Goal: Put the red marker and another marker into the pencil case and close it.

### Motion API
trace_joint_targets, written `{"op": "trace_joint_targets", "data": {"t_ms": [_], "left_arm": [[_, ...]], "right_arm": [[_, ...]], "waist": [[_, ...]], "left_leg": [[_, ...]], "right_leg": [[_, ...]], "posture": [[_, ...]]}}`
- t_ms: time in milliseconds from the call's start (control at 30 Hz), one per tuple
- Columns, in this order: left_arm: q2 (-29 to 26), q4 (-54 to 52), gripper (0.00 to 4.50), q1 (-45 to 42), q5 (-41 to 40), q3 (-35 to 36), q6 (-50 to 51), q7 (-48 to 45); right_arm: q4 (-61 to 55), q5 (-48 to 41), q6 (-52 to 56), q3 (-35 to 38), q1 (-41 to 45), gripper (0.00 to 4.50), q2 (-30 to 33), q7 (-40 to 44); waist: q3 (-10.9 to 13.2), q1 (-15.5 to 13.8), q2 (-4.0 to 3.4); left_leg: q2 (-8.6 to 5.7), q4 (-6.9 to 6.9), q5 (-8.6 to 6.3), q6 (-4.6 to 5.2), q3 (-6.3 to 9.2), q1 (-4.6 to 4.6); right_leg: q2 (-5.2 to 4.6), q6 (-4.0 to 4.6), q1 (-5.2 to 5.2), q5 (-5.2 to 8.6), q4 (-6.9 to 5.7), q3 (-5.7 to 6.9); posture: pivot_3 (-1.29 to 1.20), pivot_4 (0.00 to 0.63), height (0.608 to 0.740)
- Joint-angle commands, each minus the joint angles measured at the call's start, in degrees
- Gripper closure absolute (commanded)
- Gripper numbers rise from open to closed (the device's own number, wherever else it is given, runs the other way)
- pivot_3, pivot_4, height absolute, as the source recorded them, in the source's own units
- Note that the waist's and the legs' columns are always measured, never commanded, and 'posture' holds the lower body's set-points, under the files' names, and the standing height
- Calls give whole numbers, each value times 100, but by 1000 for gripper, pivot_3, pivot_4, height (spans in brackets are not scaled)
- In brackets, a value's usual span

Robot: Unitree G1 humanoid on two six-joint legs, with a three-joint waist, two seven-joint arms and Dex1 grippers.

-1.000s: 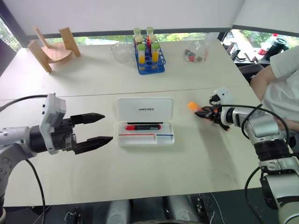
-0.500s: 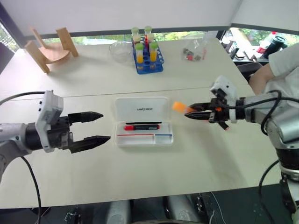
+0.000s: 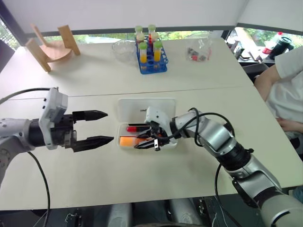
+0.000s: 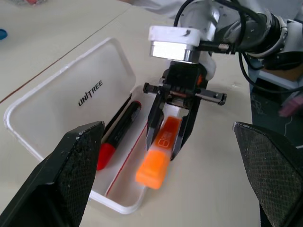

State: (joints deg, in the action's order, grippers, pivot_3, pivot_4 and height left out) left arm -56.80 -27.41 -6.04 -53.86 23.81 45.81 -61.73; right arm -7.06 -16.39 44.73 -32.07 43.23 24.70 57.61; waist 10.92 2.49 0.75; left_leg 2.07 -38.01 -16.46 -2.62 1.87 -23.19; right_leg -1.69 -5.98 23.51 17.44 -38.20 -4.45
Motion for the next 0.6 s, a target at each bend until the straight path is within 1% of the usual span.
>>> {"op": "trace_joint_targets", "data": {"t_ms": [33,300,367,400,500,533,567,600], "left_arm": [[-41,-237,0,86,-54,232,-77,66],[-15,-321,0,154,-89,248,-94,237],[0,-332,0,136,-94,211,-105,282],[7,-335,0,125,-93,191,-110,298],[17,-309,0,70,-95,143,-130,323],[17,-297,0,52,-94,126,-135,326],[15,-290,0,42,-95,118,-137,327],[15,-286,0,38,-105,117,-133,323]], "right_arm": [[104,195,-213,-67,147,3674,-200,-32],[366,509,-405,-72,188,3674,-347,-20],[361,543,-411,-47,192,2613,-339,7],[345,547,-402,-33,194,2286,-329,24],[250,529,-337,9,210,718,-293,90],[187,504,-293,36,223,255,-267,123],[92,435,-210,105,249,47,-244,158],[-26,318,-59,240,302,47,-228,180]], "waist": [[0,4,1],[0,8,0],[0,9,0],[0,9,0],[0,9,0],[0,9,0],[0,8,0],[0,8,0]], "left_leg": [[-1,0,1,-1,0,0],[-2,0,1,-1,4,1],[-2,0,1,-1,4,1],[-2,0,1,-1,4,1],[-2,0,1,-1,4,1],[-2,0,1,-1,4,1],[-2,0,1,-1,4,1],[-2,0,1,-1,4,1]], "right_leg": [[-1,0,0,0,0,0],[2,0,-1,0,-3,4],[2,0,-1,0,-3,4],[2,0,-1,0,-3,4],[2,0,0,0,-3,4],[2,0,0,0,-3,4],[2,0,0,0,-3,4],[2,0,0,0,-3,4]], "posture": [[0,150,740],[0,150,740],[0,150,740],[0,150,740],[0,150,740],[0,150,740],[0,150,740],[0,150,740]]}}
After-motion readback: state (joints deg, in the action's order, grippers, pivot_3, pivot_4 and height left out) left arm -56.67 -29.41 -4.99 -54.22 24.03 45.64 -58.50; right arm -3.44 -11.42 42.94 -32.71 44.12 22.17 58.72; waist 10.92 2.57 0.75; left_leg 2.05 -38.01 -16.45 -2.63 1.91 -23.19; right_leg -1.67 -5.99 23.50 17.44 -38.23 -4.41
